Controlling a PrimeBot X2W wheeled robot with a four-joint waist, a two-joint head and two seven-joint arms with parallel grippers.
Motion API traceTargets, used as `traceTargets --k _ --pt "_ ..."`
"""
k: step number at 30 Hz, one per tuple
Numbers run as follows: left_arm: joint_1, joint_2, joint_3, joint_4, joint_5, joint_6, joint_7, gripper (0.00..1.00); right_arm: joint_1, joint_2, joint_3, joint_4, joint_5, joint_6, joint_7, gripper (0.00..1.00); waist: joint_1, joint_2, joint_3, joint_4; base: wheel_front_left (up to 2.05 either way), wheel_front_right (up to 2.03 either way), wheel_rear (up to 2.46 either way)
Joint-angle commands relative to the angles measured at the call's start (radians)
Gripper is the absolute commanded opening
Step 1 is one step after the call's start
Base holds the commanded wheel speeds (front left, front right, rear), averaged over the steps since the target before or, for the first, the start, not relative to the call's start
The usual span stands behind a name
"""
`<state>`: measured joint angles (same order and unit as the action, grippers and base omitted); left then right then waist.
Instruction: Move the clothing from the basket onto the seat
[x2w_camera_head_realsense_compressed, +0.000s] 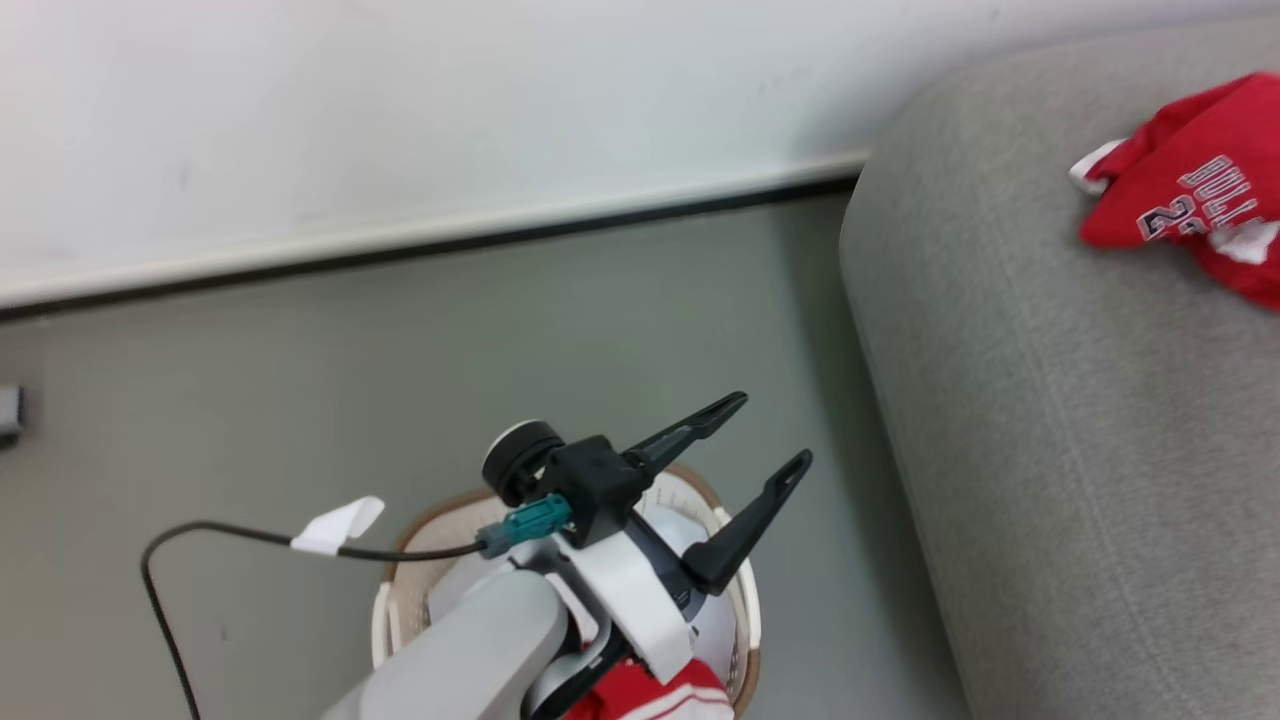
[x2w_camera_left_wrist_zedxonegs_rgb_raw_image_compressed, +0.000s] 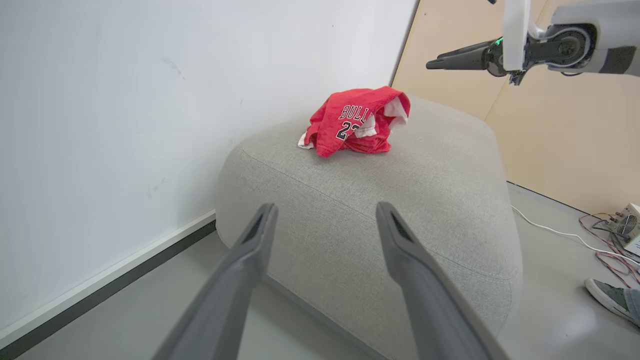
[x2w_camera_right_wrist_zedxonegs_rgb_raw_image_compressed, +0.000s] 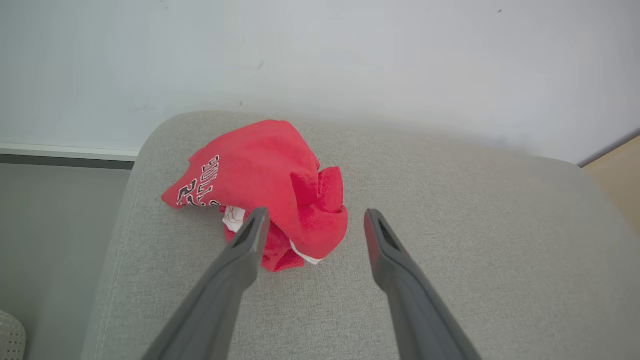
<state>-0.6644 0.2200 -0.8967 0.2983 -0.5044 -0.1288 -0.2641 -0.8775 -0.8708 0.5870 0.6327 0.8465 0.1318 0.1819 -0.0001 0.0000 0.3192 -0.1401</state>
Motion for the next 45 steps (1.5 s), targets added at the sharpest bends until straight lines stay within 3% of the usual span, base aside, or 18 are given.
traceTargets --k 1,13,21,33,39,45 --pt "0.027 -0.001 0.016 0.001 -0.009 -0.003 0.0 1.0 0.017 -0.012 0.01 -0.016 0.009 -0.002 -0.013 1.0 0.0001 0.0 -0.091 -0.01 0.0 0.0 0.0" --pt "0.197 0.003 0.242 -0.027 0.039 0.008 -0.001 1.0 0.051 -0.003 0.056 -0.232 0.011 -0.002 -0.133 1.0 0.0001 0.0 -0.293 0.009 0.0 0.0 0.0" --pt "0.278 0.039 0.394 -0.045 0.059 0.041 -0.001 1.0 0.161 0.06 -0.041 -0.325 -0.002 -0.002 -0.25 1.0 0.0001 0.0 -0.345 0.05 0.0 0.0 0.0" --pt "0.425 0.087 0.606 -0.059 0.103 0.1 -0.001 1.0 0.532 0.359 -0.342 -0.493 -0.188 -0.002 -0.413 1.0 0.0001 0.0 -0.353 0.118 0.0 0.0 0.0" --pt "0.498 0.051 0.702 -0.115 0.141 0.121 -0.001 1.0 0.725 0.496 -0.417 -0.562 -0.295 -0.002 -0.44 1.0 0.0001 0.0 -0.346 0.14 0.0 0.0 0.0" --pt "0.598 -0.033 0.791 -0.176 0.19 0.125 0.0 1.0 0.847 0.627 -0.443 -0.564 -0.366 -0.002 -0.447 1.0 0.0001 0.0 -0.359 0.155 0.0 0.0 0.0"
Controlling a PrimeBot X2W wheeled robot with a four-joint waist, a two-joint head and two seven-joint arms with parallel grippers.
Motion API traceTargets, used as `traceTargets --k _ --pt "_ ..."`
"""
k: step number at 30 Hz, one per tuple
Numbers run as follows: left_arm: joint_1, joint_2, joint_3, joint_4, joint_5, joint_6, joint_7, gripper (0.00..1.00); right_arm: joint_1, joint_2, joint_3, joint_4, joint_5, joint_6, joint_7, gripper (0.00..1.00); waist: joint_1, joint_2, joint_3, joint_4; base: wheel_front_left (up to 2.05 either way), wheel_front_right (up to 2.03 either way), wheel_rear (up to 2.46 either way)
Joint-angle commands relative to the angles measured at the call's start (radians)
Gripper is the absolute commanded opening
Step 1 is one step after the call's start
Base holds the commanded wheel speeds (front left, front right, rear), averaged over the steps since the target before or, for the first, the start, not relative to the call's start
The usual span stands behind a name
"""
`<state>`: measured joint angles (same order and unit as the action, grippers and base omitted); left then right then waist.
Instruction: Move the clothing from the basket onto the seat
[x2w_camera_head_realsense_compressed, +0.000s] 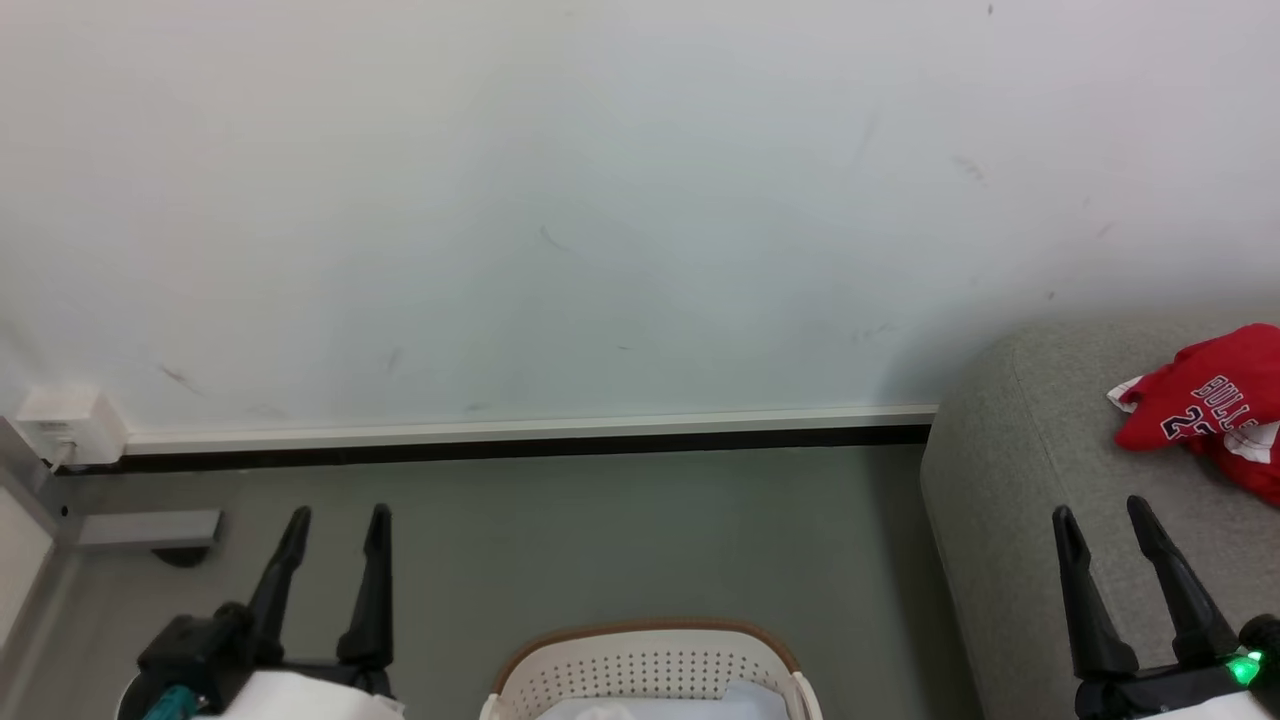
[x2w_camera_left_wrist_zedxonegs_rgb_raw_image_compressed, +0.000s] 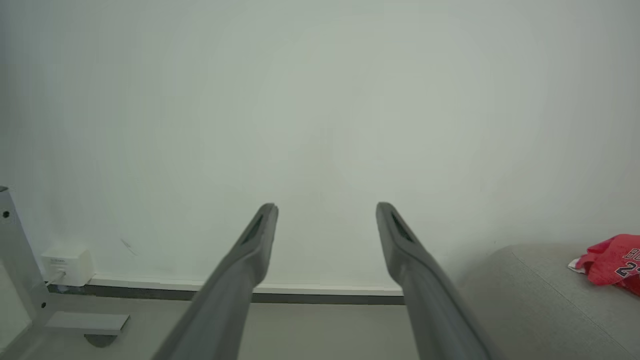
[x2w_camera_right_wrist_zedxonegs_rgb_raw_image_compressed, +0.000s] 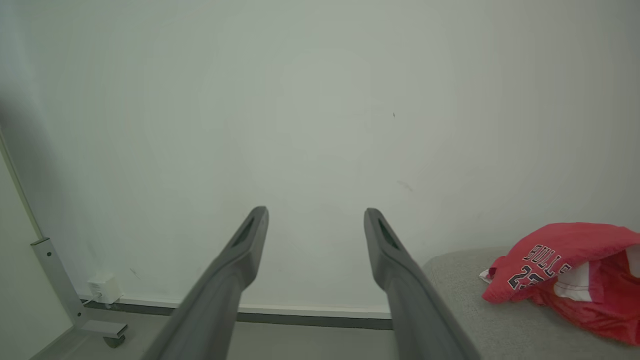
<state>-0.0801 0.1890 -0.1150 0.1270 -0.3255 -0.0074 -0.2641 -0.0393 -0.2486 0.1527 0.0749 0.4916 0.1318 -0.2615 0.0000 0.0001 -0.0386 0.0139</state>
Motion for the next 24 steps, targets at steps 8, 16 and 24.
traceTargets --k 8,16,24 --pt "0.095 -0.084 0.104 -0.011 0.077 -0.031 -0.001 1.0 0.061 0.072 -0.033 0.024 -0.105 -0.002 -0.004 1.0 0.0 -0.0001 0.006 0.006 0.0 0.0 0.0" --pt "0.082 -0.115 0.146 0.007 0.123 -0.068 -0.001 1.0 0.026 0.071 -0.021 0.066 -0.113 -0.002 -0.004 1.0 0.0 -0.0001 0.013 0.009 0.0 0.0 0.0" --pt "0.069 -0.127 0.162 0.028 0.143 -0.088 -0.001 1.0 0.017 0.067 -0.011 0.075 -0.103 -0.002 -0.004 1.0 0.0 -0.0001 0.017 0.005 0.0 0.0 0.0"
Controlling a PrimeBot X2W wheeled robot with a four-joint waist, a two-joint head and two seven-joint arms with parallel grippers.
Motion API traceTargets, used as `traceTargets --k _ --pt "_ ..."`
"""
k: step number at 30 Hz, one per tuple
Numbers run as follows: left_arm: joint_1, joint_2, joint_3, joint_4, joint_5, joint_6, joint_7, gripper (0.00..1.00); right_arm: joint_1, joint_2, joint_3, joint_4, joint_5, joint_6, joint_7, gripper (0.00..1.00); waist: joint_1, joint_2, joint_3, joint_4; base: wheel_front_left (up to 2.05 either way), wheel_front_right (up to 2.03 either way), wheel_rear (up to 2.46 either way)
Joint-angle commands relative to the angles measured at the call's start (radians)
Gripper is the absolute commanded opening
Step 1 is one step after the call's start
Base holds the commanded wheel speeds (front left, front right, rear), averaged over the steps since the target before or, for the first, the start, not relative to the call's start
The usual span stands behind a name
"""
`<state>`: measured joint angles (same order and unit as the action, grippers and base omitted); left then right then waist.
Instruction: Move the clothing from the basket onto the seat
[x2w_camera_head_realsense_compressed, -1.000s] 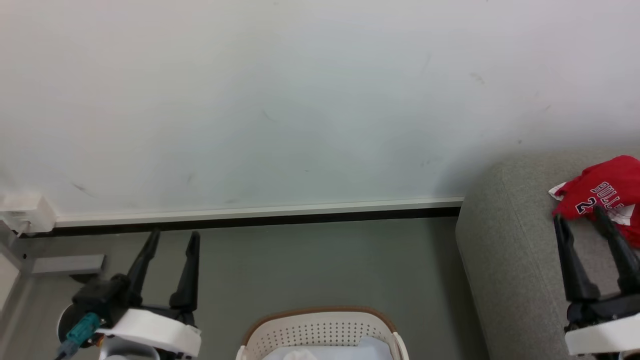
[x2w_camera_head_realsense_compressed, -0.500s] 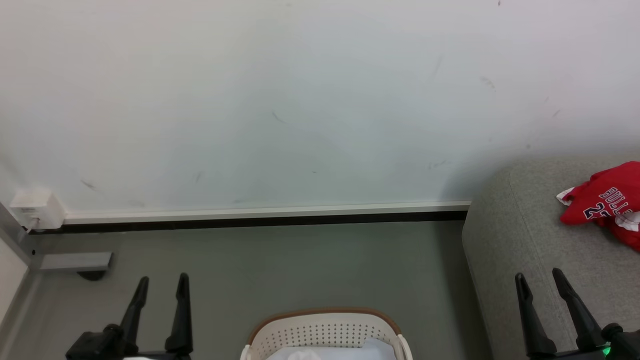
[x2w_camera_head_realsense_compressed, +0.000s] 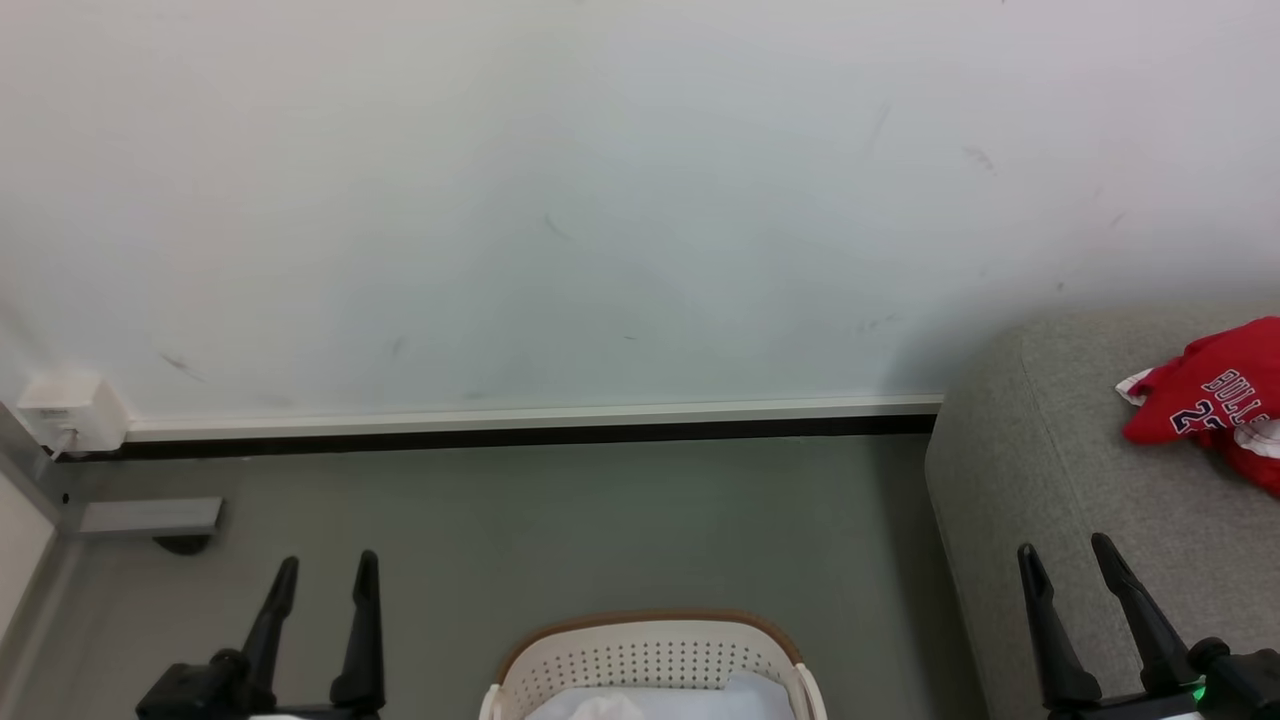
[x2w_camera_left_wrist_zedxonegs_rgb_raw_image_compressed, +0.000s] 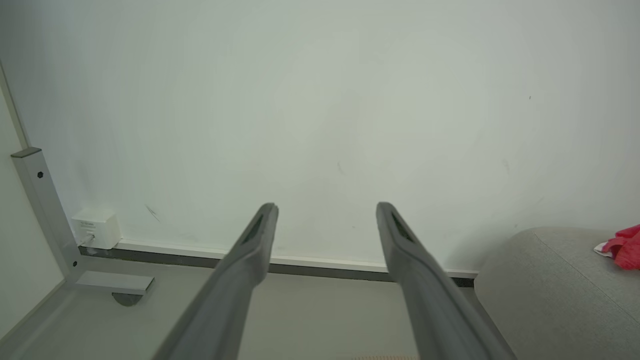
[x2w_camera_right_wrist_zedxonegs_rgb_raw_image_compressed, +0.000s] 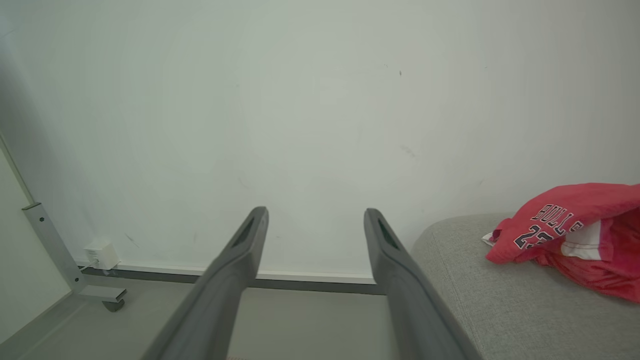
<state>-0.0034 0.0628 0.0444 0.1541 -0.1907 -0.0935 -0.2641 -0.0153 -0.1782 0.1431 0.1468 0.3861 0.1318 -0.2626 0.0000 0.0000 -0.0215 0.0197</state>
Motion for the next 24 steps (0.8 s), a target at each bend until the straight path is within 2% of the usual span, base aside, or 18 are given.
traceTargets --k 1,11,19,24 --pt "-0.009 -0.002 0.004 0.005 0.009 -0.005 -0.001 1.0 -0.008 -0.004 0.0 0.004 0.005 -0.002 -0.003 1.0 0.0 0.0 0.001 -0.002 0.0 0.0 0.0" --pt "-0.029 -0.008 -0.009 0.031 0.019 -0.019 -0.001 1.0 -0.039 -0.017 0.015 0.002 0.012 -0.002 -0.003 1.0 0.0 0.0 0.031 -0.026 0.0 0.0 0.0" --pt "-0.109 -0.007 -0.044 0.07 0.023 -0.029 -0.001 1.0 -0.115 -0.025 0.014 -0.018 0.007 -0.002 -0.002 1.0 0.0 0.0 0.138 -0.074 0.0 0.0 0.0" --pt "-0.196 0.006 -0.086 0.183 0.021 -0.035 -0.001 1.0 -0.164 -0.021 0.003 -0.034 -0.003 -0.002 -0.002 1.0 0.0 0.0 0.22 -0.099 0.0 0.0 0.0"
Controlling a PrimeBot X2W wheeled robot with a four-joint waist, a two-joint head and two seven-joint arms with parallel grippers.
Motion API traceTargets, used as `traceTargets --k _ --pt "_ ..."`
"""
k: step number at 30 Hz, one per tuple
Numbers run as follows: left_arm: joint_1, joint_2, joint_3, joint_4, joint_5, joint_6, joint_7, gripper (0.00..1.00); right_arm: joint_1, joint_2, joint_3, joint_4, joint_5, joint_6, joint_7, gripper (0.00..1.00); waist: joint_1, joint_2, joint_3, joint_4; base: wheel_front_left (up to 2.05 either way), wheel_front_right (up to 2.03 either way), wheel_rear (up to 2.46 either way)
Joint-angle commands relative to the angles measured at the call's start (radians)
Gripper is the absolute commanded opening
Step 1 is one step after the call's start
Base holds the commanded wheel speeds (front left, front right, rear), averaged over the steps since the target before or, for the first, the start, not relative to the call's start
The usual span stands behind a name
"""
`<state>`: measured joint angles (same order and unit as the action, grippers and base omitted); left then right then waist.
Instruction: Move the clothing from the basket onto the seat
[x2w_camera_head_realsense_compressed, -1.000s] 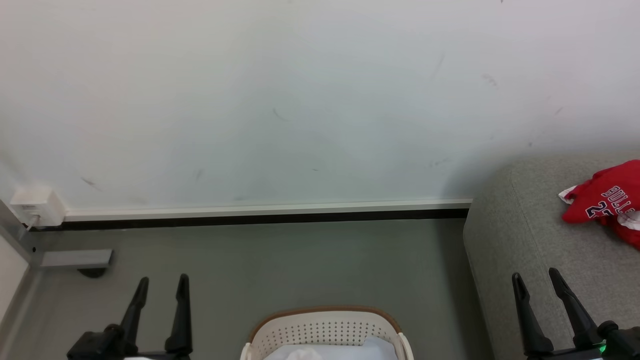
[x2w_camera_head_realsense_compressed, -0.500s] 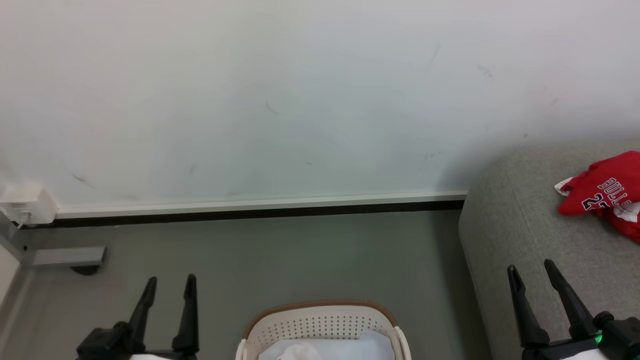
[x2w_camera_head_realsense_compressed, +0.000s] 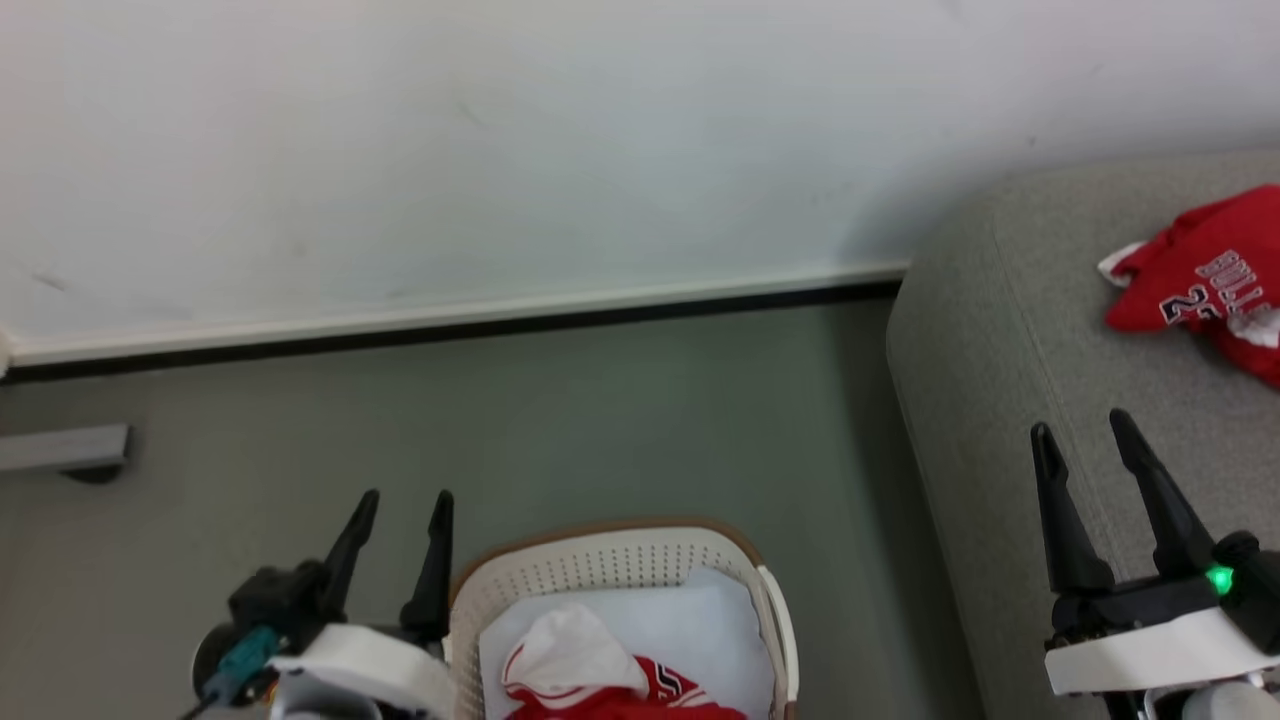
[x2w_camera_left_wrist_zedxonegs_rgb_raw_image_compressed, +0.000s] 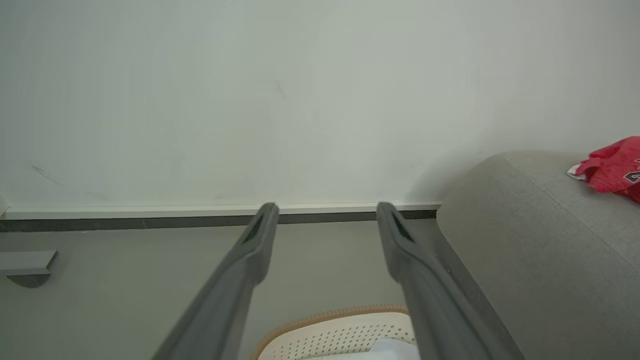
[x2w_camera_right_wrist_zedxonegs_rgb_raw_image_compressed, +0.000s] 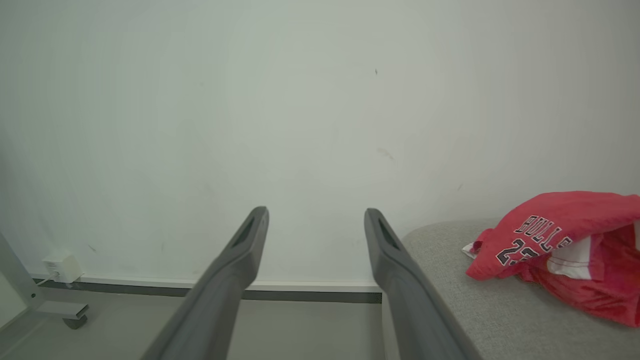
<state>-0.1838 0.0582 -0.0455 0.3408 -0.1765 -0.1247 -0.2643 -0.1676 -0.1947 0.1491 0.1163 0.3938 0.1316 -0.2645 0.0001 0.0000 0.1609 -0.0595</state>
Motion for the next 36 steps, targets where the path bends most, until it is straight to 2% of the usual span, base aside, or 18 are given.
traceTargets --k 1,9,23,36 --pt "-0.036 0.015 -0.008 0.019 0.007 -0.004 0.0 1.0 -0.023 -0.003 -0.003 -0.008 -0.012 -0.002 0.0 1.0 -0.0001 0.0 0.057 -0.026 0.0 0.0 0.0" --pt "-0.196 0.052 -0.1 0.186 -0.032 -0.006 0.0 1.0 -0.125 0.013 -0.017 -0.049 -0.02 -0.002 0.001 1.0 -0.0001 0.0 0.208 -0.067 0.0 0.0 0.0" --pt "-0.417 0.119 -0.345 0.545 -0.146 -0.006 0.012 1.0 -0.272 0.087 -0.032 -0.106 -0.032 -0.002 0.001 1.0 -0.0001 0.0 0.424 -0.163 0.0 0.0 0.0" --pt "-0.592 0.184 -0.534 0.748 -0.253 -0.005 0.149 1.0 -0.367 0.131 -0.03 -0.167 -0.042 -0.002 0.001 1.0 -0.0001 0.0 0.611 -0.253 0.0 0.0 0.0"
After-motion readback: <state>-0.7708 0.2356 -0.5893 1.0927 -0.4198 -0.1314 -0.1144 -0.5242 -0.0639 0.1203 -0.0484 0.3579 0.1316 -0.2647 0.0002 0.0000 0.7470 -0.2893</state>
